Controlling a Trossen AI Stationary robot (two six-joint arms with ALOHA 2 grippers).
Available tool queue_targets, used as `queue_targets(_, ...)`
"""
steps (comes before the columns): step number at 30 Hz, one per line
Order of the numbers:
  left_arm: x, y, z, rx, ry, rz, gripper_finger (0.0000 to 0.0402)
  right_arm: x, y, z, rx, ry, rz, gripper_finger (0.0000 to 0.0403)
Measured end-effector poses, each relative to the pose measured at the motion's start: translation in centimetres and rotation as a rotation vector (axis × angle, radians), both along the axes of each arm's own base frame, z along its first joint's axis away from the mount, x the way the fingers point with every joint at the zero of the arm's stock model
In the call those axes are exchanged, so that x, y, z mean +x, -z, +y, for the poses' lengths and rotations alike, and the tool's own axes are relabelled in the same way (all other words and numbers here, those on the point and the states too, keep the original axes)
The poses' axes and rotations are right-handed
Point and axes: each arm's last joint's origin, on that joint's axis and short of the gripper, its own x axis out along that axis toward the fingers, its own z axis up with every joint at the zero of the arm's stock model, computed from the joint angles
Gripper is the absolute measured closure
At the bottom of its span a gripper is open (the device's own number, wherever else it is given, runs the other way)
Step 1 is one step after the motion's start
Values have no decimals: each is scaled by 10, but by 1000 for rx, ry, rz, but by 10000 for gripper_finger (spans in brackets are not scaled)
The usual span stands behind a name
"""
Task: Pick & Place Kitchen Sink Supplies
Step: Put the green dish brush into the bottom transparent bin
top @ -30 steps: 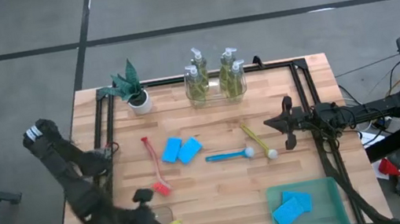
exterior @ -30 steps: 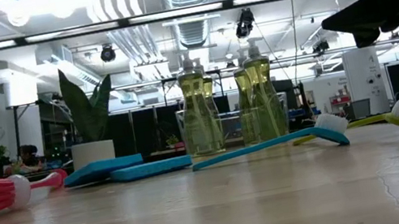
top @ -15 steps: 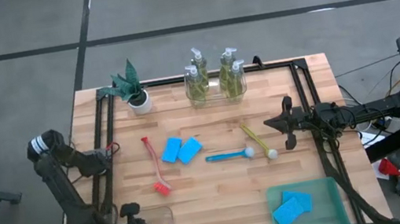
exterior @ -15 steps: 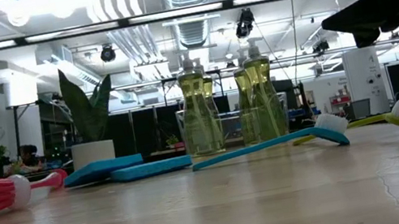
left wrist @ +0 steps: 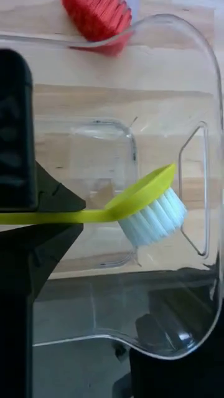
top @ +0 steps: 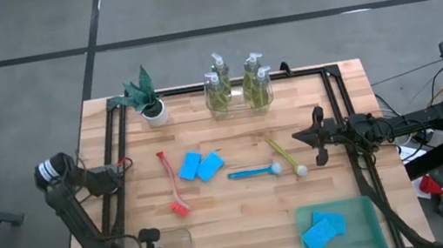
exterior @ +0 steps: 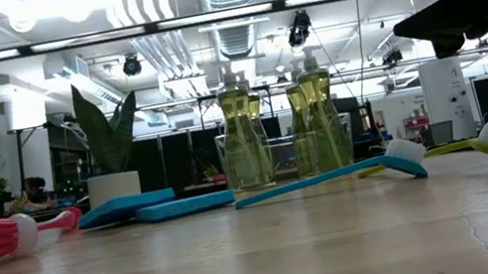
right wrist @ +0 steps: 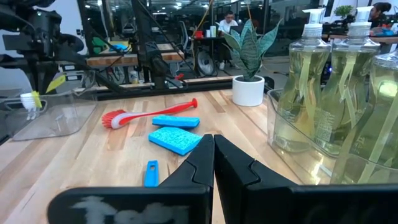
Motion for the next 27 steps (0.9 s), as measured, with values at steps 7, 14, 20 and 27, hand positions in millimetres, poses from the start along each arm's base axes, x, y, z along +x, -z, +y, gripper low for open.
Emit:
queue_targets(7,4,18,-8,39,-1,16,389,0,0,0,-1,0,-1,394)
queue_targets(14,9,39,-18,61,3,30,385,0,0,0,0,1,-1,394)
queue_targets(20,11,57,-24,97,1,56,385,0,0,0,-1,0,-1,394)
queue_targets(27,12,62,-26,98,-5,57,380,0,0,0,0,0,0,394)
